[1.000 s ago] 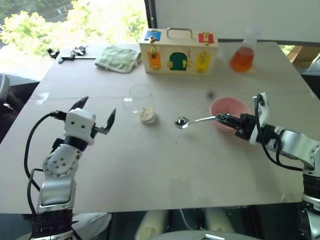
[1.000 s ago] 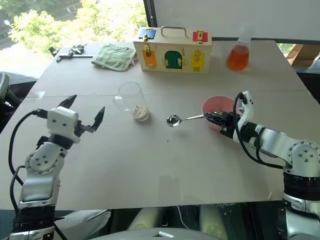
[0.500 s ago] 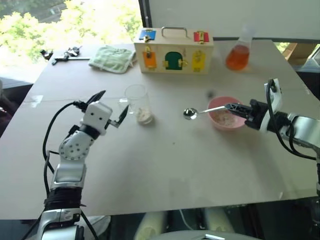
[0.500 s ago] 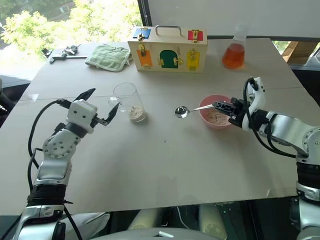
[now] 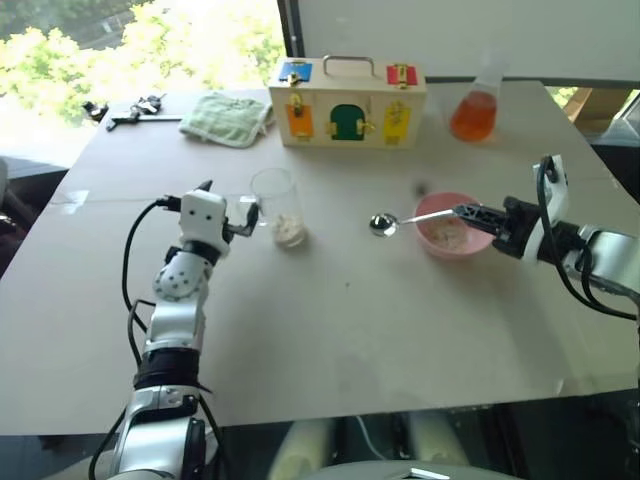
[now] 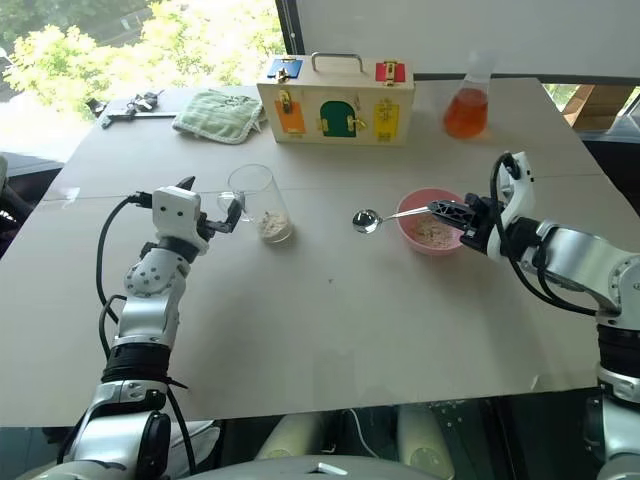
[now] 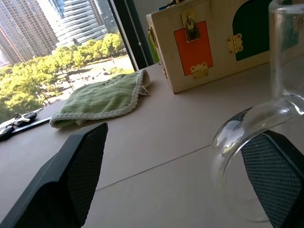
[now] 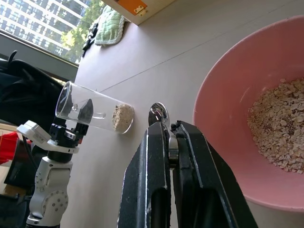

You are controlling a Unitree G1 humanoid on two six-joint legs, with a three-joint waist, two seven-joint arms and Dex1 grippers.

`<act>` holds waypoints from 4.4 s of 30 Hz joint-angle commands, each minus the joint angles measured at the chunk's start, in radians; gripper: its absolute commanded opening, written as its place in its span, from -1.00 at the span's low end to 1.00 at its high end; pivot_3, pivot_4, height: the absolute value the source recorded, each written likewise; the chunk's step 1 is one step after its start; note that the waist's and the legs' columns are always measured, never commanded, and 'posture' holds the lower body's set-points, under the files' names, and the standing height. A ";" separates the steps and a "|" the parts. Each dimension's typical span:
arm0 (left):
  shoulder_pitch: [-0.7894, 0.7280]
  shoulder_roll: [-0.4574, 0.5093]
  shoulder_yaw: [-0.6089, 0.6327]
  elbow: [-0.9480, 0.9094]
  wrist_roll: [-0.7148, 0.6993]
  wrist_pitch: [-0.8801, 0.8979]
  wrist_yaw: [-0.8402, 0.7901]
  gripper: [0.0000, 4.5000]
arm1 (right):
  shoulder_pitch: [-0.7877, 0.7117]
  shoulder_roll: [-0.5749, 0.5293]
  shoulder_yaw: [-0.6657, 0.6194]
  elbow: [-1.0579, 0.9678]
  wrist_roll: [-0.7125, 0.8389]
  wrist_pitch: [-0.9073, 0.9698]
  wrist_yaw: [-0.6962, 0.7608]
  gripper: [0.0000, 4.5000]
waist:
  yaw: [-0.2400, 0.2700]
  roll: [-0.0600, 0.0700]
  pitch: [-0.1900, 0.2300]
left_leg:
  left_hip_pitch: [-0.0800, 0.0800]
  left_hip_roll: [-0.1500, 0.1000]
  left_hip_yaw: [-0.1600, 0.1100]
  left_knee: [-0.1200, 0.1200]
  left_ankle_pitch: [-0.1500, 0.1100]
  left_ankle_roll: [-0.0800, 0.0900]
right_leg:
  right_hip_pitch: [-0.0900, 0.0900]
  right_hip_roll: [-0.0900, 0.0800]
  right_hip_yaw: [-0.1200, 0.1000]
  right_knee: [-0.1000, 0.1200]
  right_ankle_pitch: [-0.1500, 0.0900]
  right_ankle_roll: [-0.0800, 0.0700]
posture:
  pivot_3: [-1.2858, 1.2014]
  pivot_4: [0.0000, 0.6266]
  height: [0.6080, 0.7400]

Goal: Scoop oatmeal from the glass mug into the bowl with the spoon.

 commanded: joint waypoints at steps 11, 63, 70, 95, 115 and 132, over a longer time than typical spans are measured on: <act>-0.132 -0.017 -0.040 0.167 0.013 -0.095 -0.007 0.98 | -0.024 -0.004 -0.028 -0.019 0.038 -0.022 0.005 -1.00 | 0.003 0.000 0.000 | 0.000 0.000 0.000 0.000 0.000 0.000 | 0.000 0.000 0.000 0.000 0.000 0.000 | 0.03 -0.52 1.00; -0.423 -0.036 -0.291 0.140 0.257 -0.027 -0.032 -1.00 | -0.397 -0.030 0.131 0.008 -0.019 0.047 -0.009 -1.00 | -0.001 -0.001 -0.001 | -0.015 0.000 0.000 0.004 0.000 0.000 | -0.014 0.000 -0.001 0.001 0.000 0.000 | 0.03 -0.52 1.00; -0.432 -0.032 -0.347 0.099 0.278 -0.024 -0.119 -1.00 | -0.472 -0.003 0.237 0.041 -0.254 0.101 0.098 -1.00 | -0.003 -0.001 -0.001 | -0.016 0.000 0.000 0.004 0.000 0.000 | -0.015 0.000 -0.001 0.002 0.000 0.000 | 0.03 -0.52 1.00; -0.466 -0.024 -0.403 0.037 0.306 0.051 -0.243 -1.00 | -0.471 0.247 0.132 0.068 -0.503 0.286 0.234 -1.00 | -0.003 -0.001 -0.001 | -0.017 -0.001 0.000 0.010 0.000 0.000 | -0.017 0.000 -0.001 0.007 0.000 0.000 | 0.03 -0.52 1.00; -0.415 -0.068 -0.376 0.146 0.293 -0.121 -0.113 -1.00 | -0.445 0.161 -0.007 0.173 -0.303 0.287 0.011 -1.00 | -0.003 -0.001 -0.001 | -0.017 -0.002 0.001 0.016 0.001 -0.001 | -0.018 -0.001 0.001 0.017 0.000 0.000 | 0.03 -0.52 1.00; -0.439 -0.109 -0.376 0.269 0.340 -0.192 0.086 -1.00 | -0.362 0.197 -0.061 0.199 0.038 0.097 -0.377 -1.00 | -0.003 -0.001 -0.001 | -0.017 -0.002 0.003 0.016 0.001 0.000 | -0.018 -0.001 0.002 0.018 0.000 0.000 | 0.03 -0.52 1.00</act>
